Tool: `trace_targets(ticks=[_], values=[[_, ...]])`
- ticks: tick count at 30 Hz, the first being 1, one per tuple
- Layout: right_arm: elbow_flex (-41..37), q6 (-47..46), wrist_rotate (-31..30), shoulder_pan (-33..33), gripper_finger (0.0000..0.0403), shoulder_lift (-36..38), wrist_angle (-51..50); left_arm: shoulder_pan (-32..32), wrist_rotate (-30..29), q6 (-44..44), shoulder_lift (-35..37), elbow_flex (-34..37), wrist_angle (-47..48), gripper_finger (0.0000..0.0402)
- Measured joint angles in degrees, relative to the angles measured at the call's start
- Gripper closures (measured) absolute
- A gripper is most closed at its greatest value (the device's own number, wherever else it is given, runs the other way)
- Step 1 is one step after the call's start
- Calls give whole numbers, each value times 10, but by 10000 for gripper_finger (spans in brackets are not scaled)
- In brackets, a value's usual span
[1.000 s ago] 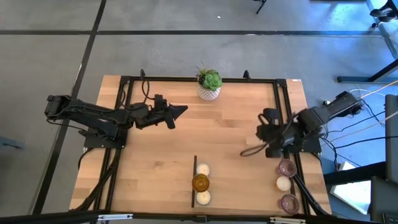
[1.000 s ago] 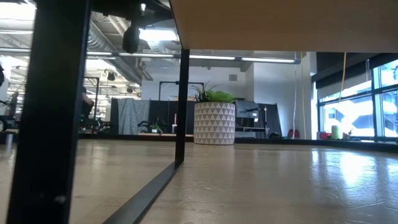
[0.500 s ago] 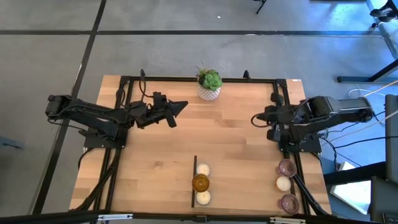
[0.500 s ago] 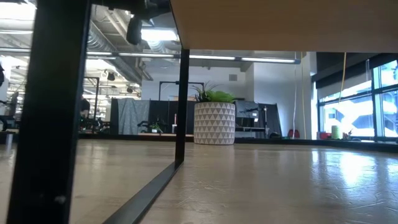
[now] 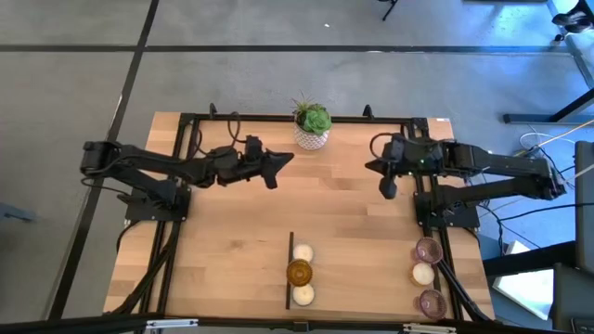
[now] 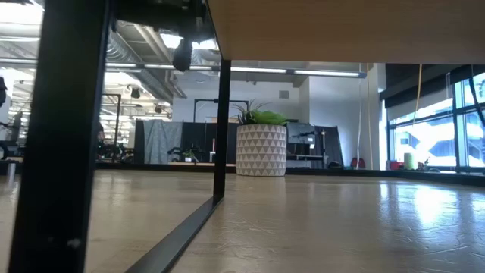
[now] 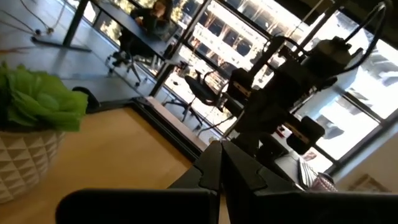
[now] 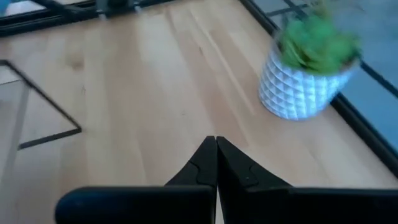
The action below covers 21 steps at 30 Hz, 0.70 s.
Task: Pick & Place candle stick holders
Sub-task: Return to Home Position
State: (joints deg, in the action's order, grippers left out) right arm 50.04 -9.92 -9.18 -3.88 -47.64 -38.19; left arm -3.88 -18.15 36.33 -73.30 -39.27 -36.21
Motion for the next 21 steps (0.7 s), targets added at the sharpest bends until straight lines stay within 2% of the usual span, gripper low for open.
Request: trace_targets(ticks=[2,8,13,21], values=[[-14,-15,0,-11,403,11,-1,-8,23,3,-7,0,1,398],[-67,-94,-17,-21,403,86,-6,-37,96,-72,-10,0,0,398],[-115,-152,-20,-4,403,177,-2,-72,153,-73,-10,0,-1,398],[-172,-178,-30,24,403,304,-6,-114,229,-70,-10,0,-1,398]])
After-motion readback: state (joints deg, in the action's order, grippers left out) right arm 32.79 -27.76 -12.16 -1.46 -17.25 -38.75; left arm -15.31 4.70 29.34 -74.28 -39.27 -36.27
